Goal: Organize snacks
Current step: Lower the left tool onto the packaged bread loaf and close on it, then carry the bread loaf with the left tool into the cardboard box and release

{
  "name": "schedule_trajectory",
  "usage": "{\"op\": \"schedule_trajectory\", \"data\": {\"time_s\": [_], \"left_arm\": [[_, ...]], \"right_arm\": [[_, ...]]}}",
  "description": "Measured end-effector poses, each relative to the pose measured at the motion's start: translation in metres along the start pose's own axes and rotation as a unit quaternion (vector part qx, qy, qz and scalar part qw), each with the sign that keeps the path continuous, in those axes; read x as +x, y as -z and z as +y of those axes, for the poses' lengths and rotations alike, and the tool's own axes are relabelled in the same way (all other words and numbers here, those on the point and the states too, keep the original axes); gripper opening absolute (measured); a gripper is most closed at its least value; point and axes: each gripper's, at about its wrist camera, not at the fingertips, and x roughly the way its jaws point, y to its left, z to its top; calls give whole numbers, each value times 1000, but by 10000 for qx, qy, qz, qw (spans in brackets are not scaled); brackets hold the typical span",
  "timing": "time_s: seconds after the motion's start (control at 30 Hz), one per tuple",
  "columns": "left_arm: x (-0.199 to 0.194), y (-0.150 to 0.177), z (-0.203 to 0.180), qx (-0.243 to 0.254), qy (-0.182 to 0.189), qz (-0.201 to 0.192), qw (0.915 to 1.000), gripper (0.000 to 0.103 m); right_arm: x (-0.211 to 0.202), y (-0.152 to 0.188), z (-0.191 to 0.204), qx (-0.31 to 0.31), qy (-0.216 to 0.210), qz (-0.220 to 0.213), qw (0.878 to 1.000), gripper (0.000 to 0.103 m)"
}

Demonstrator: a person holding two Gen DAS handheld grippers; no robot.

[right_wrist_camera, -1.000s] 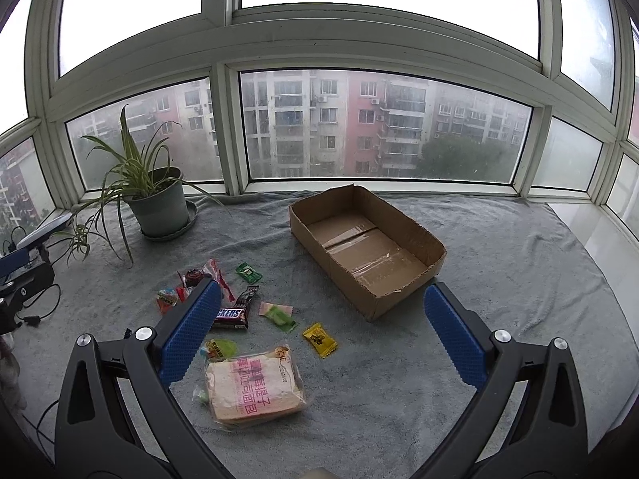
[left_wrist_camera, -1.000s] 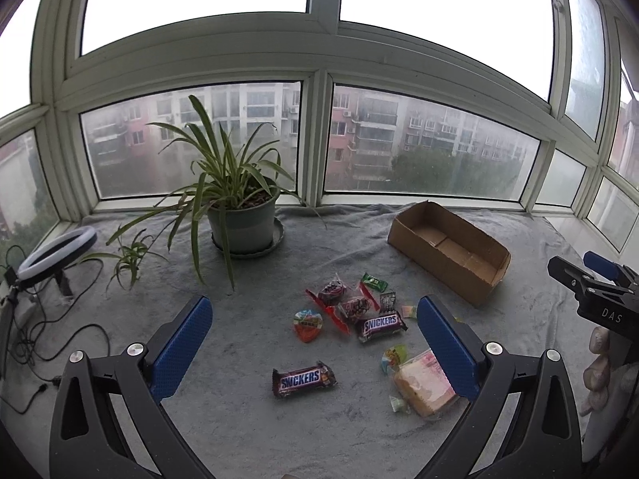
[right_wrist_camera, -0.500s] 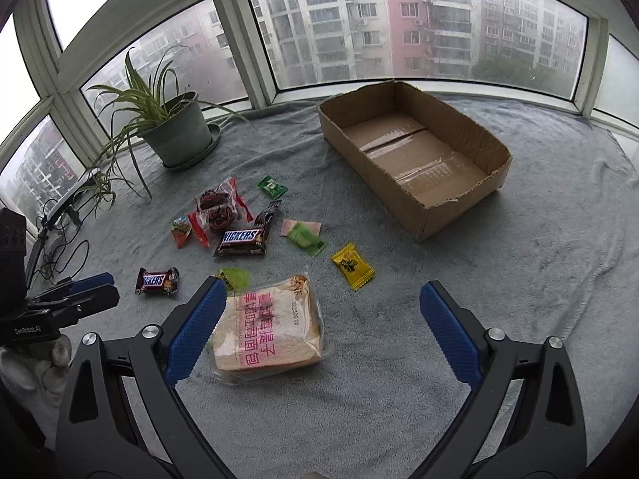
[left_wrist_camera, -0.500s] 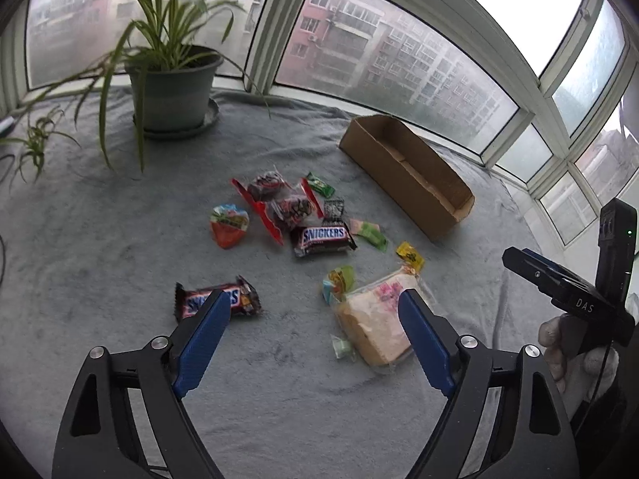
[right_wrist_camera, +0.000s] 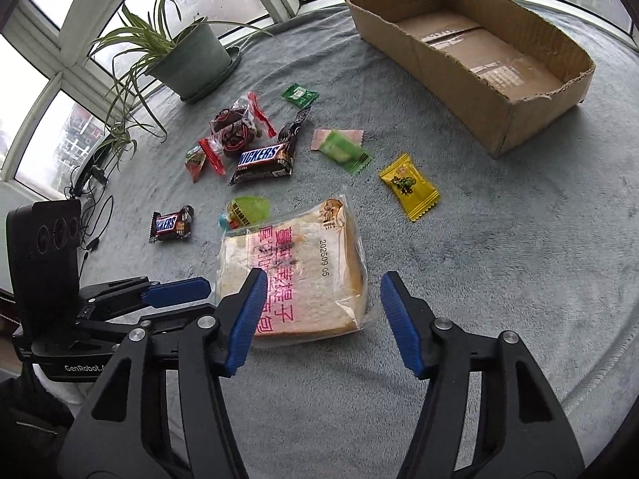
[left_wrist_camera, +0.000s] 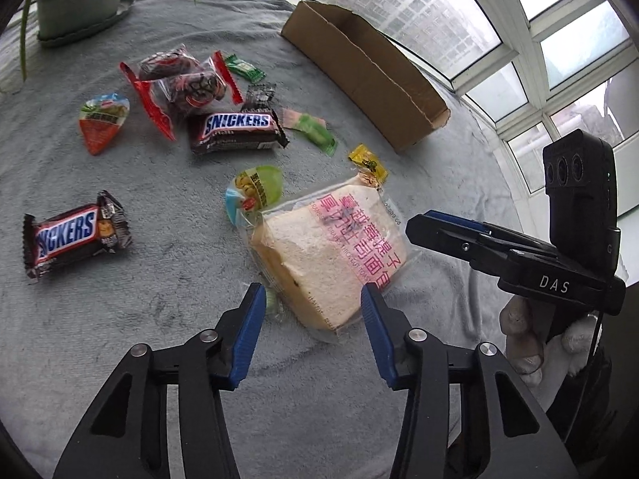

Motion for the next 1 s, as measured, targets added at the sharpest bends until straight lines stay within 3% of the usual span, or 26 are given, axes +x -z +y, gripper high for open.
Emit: {"op": "schedule_trajectory", "data": {"time_s": [0.3,0.53,1.0], "left_arm": [[16,-2,1,-21,-42,203,9998,43],[20,-5,2,31,-38,210,9998,43],[5,-17,-21,308,-122,-118,9994,42]], "right_arm": [[14,-4,0,-55,-87,242,9997,52],[16,-6,4,-112,-44,335,9994,51],[-32,-22,16,-310,25,-228,9993,48]]}}
